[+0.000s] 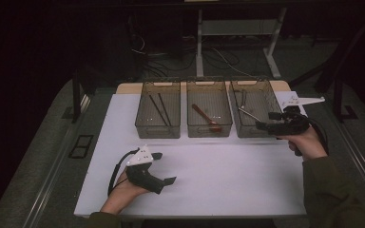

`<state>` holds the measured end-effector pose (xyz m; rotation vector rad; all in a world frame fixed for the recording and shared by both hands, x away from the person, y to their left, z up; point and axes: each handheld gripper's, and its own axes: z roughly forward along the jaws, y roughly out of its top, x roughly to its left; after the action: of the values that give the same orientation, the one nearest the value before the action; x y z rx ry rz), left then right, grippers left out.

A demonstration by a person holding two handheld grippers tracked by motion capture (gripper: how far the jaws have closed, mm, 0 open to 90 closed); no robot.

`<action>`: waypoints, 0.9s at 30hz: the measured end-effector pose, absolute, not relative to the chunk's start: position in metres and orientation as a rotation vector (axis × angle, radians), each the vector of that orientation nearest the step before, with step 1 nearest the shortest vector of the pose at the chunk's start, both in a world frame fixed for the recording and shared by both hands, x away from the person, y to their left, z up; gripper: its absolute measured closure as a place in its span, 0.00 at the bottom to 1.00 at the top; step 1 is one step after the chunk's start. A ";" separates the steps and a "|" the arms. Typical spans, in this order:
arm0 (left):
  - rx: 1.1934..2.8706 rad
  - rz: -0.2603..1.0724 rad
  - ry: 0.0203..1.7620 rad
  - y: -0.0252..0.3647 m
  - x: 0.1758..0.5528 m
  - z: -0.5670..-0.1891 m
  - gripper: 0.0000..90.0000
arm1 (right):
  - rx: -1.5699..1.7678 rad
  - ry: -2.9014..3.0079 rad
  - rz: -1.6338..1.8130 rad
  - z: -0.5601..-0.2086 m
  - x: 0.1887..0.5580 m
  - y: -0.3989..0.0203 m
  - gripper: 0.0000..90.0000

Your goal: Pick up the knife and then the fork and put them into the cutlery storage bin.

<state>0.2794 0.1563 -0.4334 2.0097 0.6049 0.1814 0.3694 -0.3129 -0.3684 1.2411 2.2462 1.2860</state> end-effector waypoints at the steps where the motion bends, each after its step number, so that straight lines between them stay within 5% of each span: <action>1: 2.011 0.181 0.604 0.156 0.279 -0.433 0.00 | 1.236 2.249 1.287 -0.370 0.366 -0.311 0.23; 27: 2.012 0.186 0.594 0.156 0.277 -0.431 0.00 | 1.133 2.249 1.330 -0.408 0.298 -0.299 0.20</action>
<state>0.2767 0.1565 -0.4314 2.0125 0.5944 0.1864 0.2980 -0.2986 -0.4080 1.1333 2.2487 1.3297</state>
